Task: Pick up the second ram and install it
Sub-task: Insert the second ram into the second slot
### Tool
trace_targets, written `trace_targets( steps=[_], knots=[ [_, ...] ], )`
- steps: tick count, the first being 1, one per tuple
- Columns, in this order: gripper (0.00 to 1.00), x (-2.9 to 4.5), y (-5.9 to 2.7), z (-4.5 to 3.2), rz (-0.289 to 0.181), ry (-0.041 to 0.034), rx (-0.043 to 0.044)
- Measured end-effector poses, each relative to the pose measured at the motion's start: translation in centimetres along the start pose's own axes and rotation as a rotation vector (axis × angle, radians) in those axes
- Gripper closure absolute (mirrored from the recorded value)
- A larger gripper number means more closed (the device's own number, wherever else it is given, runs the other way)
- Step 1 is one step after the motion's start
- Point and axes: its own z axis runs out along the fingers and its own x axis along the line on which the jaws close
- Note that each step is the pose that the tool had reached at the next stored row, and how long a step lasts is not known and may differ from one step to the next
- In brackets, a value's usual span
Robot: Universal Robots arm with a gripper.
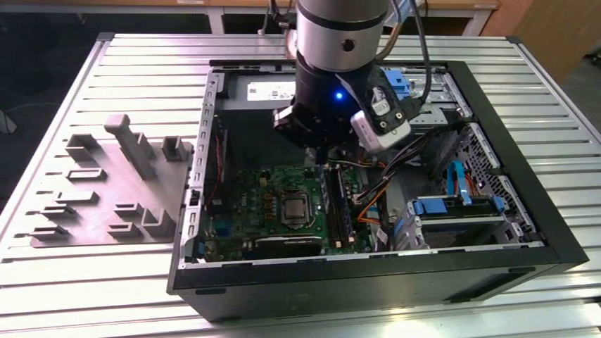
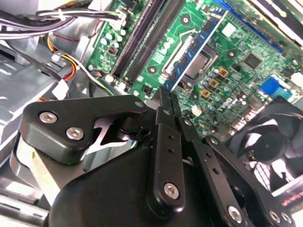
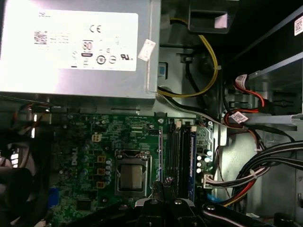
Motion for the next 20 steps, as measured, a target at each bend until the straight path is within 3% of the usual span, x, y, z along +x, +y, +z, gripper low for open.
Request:
trace_targets(
  steps=[10,20],
  knots=[
    [0.89,-0.69,-0.09,1.76,0.01,-0.0006,-0.0052],
    [0.89,-1.62,-0.17,2.94,0.023,-0.0013,-0.0069]
  ],
)
